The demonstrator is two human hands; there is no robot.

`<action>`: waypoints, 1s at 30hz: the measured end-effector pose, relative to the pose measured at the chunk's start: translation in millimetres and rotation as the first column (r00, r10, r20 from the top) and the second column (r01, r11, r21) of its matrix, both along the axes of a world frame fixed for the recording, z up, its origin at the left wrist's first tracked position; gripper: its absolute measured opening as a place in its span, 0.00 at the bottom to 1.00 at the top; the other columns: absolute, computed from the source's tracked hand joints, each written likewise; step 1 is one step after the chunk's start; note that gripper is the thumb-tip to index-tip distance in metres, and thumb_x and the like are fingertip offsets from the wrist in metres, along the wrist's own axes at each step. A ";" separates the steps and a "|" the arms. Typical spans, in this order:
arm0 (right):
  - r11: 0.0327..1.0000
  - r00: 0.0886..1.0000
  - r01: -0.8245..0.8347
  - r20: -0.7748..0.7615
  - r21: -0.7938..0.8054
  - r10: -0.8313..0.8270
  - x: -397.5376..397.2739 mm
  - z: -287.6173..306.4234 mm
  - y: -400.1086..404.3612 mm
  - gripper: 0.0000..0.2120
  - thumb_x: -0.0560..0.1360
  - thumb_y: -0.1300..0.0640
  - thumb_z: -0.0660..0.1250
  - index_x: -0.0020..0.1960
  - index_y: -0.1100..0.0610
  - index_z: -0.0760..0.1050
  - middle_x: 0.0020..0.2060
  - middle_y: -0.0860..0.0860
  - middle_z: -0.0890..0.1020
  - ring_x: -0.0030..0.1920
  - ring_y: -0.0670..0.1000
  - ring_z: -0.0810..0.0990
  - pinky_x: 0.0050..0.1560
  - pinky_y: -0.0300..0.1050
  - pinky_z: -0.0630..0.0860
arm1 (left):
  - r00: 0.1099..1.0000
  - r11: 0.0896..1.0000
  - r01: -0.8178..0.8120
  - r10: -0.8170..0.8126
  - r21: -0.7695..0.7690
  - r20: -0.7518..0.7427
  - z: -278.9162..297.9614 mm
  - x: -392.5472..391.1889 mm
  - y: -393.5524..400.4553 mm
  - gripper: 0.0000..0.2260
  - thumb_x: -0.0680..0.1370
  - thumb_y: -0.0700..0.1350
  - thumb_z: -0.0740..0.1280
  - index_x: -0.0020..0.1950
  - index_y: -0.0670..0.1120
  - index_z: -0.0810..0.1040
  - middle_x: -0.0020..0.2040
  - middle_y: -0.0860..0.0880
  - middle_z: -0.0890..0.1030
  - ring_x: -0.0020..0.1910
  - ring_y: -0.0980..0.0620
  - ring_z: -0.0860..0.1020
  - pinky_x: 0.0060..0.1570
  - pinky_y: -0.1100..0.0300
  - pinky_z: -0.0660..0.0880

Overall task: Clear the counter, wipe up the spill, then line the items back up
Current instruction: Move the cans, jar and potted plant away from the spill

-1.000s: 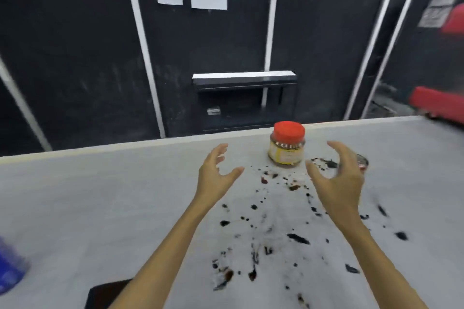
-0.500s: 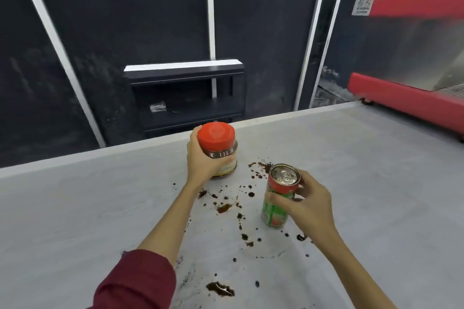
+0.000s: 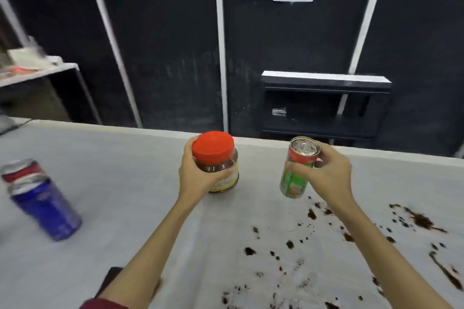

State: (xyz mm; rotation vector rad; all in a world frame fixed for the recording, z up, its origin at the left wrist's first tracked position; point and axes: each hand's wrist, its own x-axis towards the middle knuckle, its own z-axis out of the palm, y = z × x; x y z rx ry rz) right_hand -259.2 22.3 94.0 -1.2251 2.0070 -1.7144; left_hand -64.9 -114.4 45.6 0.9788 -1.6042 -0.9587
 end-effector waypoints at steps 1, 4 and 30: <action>0.999 0.999 -0.047 0.011 0.007 0.047 15.5 -1.9 -21.2 0.24 0.61 0.63 0.78 0.55 0.57 0.78 0.46 0.50 0.82 0.47 0.47 0.79 0.42 0.33 0.73 | 0.998 0.998 -0.060 0.060 -0.009 0.013 0.0 26.4 -2.3 0.42 0.57 0.44 0.81 0.64 0.60 0.62 0.60 0.58 0.70 0.59 0.55 0.70 0.55 0.58 0.73; 0.986 0.985 -0.161 0.064 0.045 0.158 67.9 -12.6 -81.9 0.24 0.59 0.62 0.79 0.54 0.56 0.79 0.47 0.51 0.83 0.47 0.50 0.81 0.45 0.41 0.77 | 0.979 0.981 -0.193 0.194 -0.025 0.061 -8.2 96.3 -4.3 0.44 0.57 0.46 0.81 0.67 0.58 0.61 0.65 0.55 0.70 0.63 0.53 0.70 0.60 0.53 0.73; 0.907 0.952 -0.288 -0.011 0.306 0.306 263.6 -53.9 -153.1 0.25 0.74 0.53 0.67 0.68 0.59 0.67 0.69 0.56 0.70 0.69 0.55 0.67 0.67 0.49 0.65 | 0.928 0.964 -0.261 0.240 0.038 0.286 -65.9 260.4 30.0 0.35 0.74 0.48 0.68 0.75 0.51 0.52 0.74 0.57 0.58 0.69 0.62 0.57 0.67 0.64 0.57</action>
